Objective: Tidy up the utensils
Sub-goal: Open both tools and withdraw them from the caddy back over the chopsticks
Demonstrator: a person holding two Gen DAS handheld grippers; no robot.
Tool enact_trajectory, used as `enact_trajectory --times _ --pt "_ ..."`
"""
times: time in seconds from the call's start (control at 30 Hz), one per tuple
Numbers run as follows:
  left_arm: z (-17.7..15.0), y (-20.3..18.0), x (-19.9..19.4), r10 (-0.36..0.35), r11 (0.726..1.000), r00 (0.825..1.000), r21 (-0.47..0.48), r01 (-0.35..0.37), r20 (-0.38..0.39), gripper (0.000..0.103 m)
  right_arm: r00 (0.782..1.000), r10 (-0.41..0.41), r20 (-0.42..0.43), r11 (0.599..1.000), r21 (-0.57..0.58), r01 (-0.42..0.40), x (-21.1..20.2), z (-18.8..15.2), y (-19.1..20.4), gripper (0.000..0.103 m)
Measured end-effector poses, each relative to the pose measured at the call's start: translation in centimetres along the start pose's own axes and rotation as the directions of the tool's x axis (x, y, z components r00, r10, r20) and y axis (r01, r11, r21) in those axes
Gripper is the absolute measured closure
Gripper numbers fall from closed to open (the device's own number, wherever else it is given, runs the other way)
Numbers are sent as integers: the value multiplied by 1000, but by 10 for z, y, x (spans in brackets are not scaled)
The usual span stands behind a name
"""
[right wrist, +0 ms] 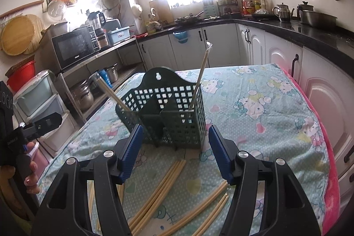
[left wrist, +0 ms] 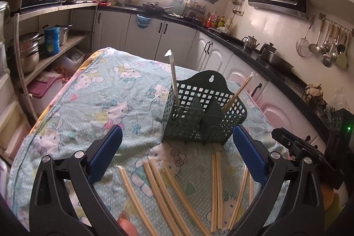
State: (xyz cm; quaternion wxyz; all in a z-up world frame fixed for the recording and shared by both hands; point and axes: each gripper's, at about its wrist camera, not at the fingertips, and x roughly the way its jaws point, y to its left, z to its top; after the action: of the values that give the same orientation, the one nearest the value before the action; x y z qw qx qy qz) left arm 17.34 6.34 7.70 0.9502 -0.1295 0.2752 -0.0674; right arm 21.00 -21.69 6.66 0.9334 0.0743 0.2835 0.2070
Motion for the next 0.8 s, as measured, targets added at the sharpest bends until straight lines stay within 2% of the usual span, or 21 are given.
enact_trajectory --times 0.47,0.8 --pt "-28 13 -1 44 999 998 -25 -45 -49 12 998 15 -65 999 -33 -18 4 -24 12 44" --pt "-53 28 8 75 996 992 -50 -80 -104 12 987 29 -156 998 -56 -39 23 -42 18 44"
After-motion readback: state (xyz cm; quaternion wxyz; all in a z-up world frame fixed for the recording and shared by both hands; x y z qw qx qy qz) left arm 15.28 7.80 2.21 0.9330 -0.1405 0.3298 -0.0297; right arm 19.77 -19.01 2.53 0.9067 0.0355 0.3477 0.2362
